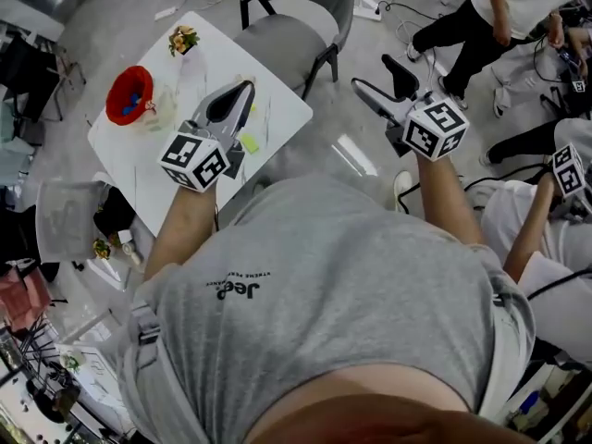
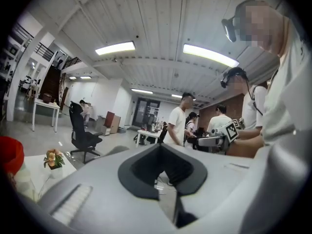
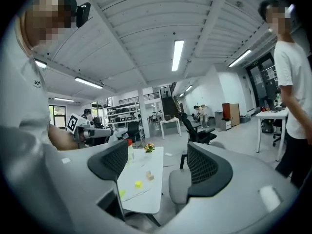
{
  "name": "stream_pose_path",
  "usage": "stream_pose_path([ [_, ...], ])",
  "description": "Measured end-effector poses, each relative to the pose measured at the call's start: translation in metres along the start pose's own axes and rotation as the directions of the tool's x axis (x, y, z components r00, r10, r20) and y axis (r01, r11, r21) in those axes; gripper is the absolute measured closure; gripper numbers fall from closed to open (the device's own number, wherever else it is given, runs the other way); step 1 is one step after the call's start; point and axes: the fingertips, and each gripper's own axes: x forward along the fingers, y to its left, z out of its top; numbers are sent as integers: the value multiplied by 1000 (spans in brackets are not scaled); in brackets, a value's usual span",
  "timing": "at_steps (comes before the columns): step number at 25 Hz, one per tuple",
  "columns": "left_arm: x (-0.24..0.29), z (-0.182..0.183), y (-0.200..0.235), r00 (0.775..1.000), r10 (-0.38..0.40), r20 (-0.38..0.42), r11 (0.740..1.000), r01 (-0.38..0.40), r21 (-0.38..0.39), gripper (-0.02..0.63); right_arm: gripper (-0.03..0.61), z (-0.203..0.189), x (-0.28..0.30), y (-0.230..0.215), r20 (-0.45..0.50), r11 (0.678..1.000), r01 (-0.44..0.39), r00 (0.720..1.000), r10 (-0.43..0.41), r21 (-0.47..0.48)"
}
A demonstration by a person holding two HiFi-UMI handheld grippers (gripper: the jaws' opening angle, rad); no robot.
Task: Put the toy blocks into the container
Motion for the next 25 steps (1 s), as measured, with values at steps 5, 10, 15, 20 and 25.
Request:
stream_pose_path([
  [5,-4,-3,47,999,32,7,999,-32,-11,555,222,-14,54,16,-63,998,-47,997,44,-39],
  [10,-19,-11,97,998,59,-5,998,-59,-7,555,222,-35,126,43,-163,990,-110,982,95,-86],
  [15,-33,-28,148,995,102,-13,994,-102,-26,555,222,-79,210,58,-292,972,-195,944,150,-132],
  [20,-50,-54,188,989,141,-38,988,-143,-53,555,224,-146,281,62,-440,953,-267,880,180,-143],
  [25,-67,-80,210,984,165,-61,982,-170,-80,555,224,-224,322,53,-575,945,-296,801,166,-141],
])
